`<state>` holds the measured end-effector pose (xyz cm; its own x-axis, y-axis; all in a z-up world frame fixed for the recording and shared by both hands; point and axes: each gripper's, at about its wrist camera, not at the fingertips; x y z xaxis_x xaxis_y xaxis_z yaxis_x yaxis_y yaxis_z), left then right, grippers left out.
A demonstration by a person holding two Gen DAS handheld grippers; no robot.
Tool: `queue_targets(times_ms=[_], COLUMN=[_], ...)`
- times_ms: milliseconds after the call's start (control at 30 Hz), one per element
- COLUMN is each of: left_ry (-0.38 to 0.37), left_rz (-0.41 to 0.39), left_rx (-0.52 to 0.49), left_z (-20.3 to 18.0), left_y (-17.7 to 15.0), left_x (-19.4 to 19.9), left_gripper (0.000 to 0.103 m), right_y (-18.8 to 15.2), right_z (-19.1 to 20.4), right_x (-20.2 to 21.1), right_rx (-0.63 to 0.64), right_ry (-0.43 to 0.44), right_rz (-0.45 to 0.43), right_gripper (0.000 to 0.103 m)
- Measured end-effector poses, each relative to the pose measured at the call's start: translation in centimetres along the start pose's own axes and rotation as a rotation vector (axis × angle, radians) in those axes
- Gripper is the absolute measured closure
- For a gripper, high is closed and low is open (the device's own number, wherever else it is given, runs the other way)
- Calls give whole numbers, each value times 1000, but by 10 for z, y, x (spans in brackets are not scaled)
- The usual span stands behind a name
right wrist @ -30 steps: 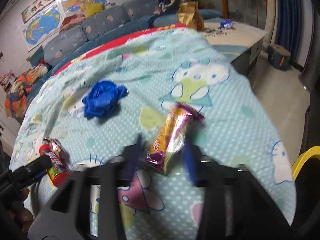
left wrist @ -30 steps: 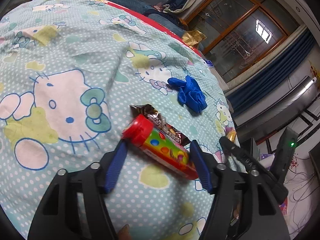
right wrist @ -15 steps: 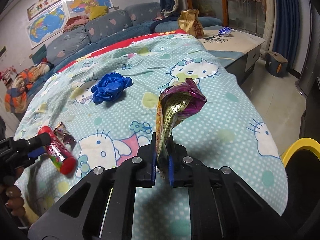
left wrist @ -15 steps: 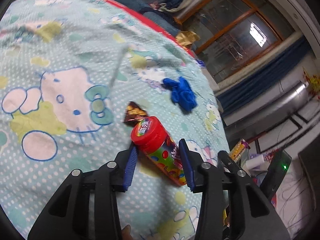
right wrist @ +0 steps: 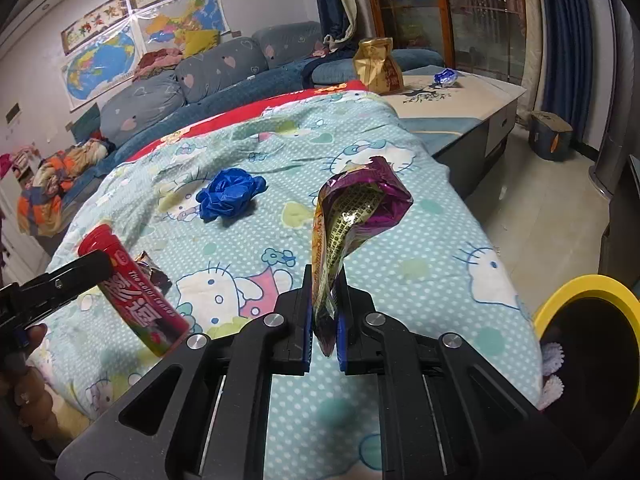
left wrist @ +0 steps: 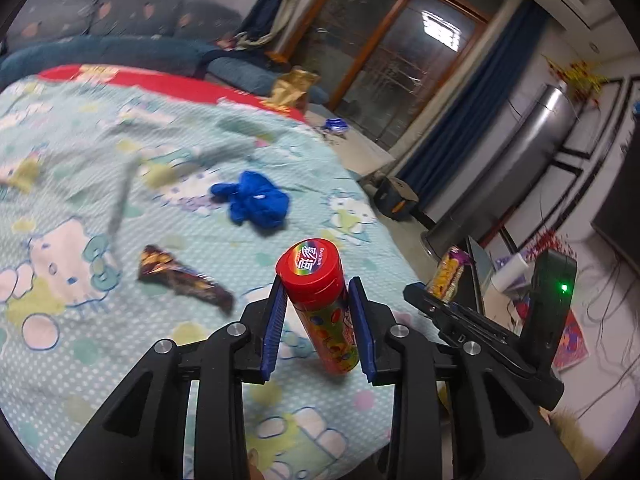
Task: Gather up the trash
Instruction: 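Carry the red tube and purple-gold wrapper over the yellow bin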
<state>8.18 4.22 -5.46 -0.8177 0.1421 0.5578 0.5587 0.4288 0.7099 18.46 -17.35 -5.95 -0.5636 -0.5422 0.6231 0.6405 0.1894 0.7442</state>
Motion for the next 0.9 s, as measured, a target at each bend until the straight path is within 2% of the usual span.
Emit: queue_targets(times_ms=[233, 900], left_ry=[-31, -111], left_rz=[-16, -9], left_rx=[-77, -195], left_z=[-31, -86], left_y=[2, -2], left_x=[1, -9], left_gripper=[74, 75], right_y=[0, -9], right_z=[-12, -60], right_x=[17, 56], right_rx=[-18, -104], right_ry=[-18, -103], right_rz=[-20, -68], right_gripper=[97, 97])
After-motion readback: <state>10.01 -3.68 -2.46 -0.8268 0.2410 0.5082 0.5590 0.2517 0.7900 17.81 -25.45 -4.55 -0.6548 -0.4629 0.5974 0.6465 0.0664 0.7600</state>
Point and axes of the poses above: each gripper's, at about its wrist camera, not at the fingertips, and x roughly against the way its jaws point, z to its left, y to its top, and after that the axes turned 3 degrees about y, right-handed
